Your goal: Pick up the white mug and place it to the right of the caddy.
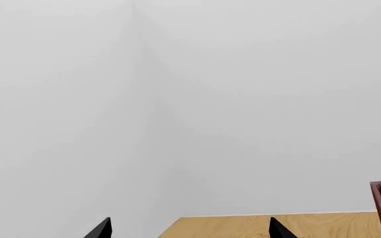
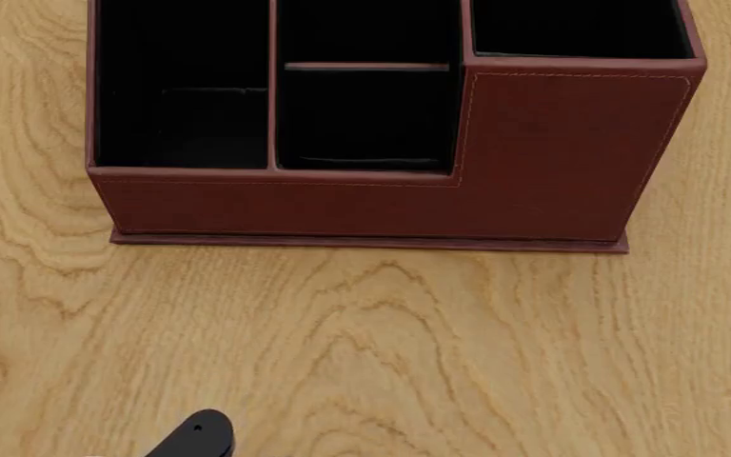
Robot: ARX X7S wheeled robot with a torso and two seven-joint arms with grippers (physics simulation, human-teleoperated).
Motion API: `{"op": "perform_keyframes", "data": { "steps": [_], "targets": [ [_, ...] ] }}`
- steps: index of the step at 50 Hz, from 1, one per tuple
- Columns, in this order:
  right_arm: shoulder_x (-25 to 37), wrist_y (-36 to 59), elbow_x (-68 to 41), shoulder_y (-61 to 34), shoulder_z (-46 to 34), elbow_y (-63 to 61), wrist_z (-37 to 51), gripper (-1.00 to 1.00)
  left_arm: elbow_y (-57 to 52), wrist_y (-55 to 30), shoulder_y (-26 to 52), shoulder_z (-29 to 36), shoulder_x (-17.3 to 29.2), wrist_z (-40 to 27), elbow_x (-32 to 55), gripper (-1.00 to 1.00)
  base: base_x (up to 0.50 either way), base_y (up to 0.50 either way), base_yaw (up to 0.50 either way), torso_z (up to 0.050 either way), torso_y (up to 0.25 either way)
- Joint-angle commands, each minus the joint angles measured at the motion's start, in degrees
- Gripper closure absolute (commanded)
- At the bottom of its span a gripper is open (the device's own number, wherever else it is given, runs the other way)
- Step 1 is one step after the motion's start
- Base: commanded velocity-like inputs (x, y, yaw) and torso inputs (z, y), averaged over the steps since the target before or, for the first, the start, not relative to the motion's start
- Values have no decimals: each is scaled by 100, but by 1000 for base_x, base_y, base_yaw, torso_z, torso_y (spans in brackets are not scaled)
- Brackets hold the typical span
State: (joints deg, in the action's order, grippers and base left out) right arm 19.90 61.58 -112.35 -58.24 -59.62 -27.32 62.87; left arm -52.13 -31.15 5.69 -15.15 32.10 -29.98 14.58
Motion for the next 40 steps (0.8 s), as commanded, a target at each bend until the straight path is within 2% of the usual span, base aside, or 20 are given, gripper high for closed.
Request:
{"op": "perform_keyframes", "data": {
  "steps": [1,40],
  "targets": [
    [-6,-7,85,65,-67,59,-92,-100,14,9,2,-3,14,-8,13,-100,0,0,0,0,0],
    [-39,16,365,150,-303,317,-363,-100,206,301,-131,10,-32,7,-6,-100,0,0,0,0,0]
  ]
}}
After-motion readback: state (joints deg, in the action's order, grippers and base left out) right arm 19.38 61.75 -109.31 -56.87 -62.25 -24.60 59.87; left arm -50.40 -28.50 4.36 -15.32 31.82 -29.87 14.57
